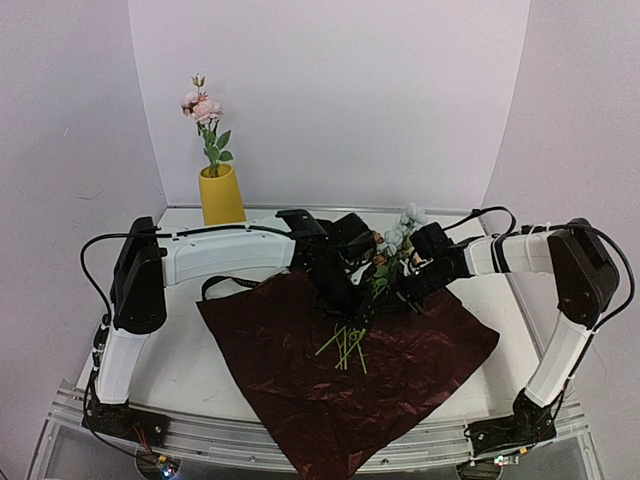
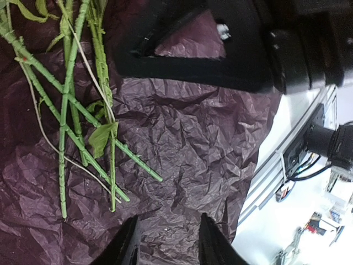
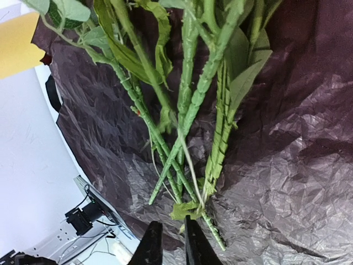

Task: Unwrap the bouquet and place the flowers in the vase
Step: Adjust the fake flower with the wrapping paper.

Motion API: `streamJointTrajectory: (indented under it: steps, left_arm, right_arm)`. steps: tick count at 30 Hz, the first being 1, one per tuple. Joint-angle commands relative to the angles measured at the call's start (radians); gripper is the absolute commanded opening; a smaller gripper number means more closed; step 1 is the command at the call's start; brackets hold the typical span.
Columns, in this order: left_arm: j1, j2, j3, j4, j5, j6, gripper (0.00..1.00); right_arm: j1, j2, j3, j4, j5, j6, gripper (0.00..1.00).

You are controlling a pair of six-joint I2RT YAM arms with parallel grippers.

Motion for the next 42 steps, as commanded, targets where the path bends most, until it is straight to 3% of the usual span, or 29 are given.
streamJointTrajectory:
  steps: [1,3,6,13,19,23,27,32,42]
  left_arm:
    - [0.012,-0.06,0.029,0.005,-0.052,-0.001,0.4]
    - [0.025,-0.072,0.011,0.006,-0.054,-0.001,0.41]
    - [0.035,-0.076,-0.026,0.005,-0.063,-0.002,0.42]
    - [0.037,-0.096,-0.151,0.006,-0.213,-0.014,0.42]
    - [0.044,-0.049,-0.151,0.014,-0.308,0.021,0.43]
    - [0.046,0.002,-0.113,0.02,-0.368,0.04,0.53]
    - [0.046,0.027,-0.114,0.038,-0.342,0.068,0.54]
    - [0.048,0.038,-0.139,0.071,-0.286,0.109,0.53]
    - [0.063,0.006,-0.257,0.195,-0.151,0.139,0.56]
  right_arm:
    - [-0.005,0.0,0.013,-0.029,-0.023,-0.015,0.18]
    - [-0.005,0.008,0.011,-0.029,-0.022,-0.026,0.32]
    - [-0.006,0.027,0.009,-0.023,-0.013,-0.035,0.38]
    - [0.02,0.112,0.03,0.045,-0.018,-0.012,0.39]
    - [0.049,0.133,0.061,0.01,0.076,0.016,0.4]
    - [0.06,0.13,0.077,-0.031,0.143,0.033,0.41]
    - [0.081,0.137,0.116,-0.107,0.208,0.042,0.42]
    - [0.095,0.184,0.171,-0.213,0.278,0.072,0.34]
    - [0.121,0.228,0.228,-0.311,0.346,0.088,0.33]
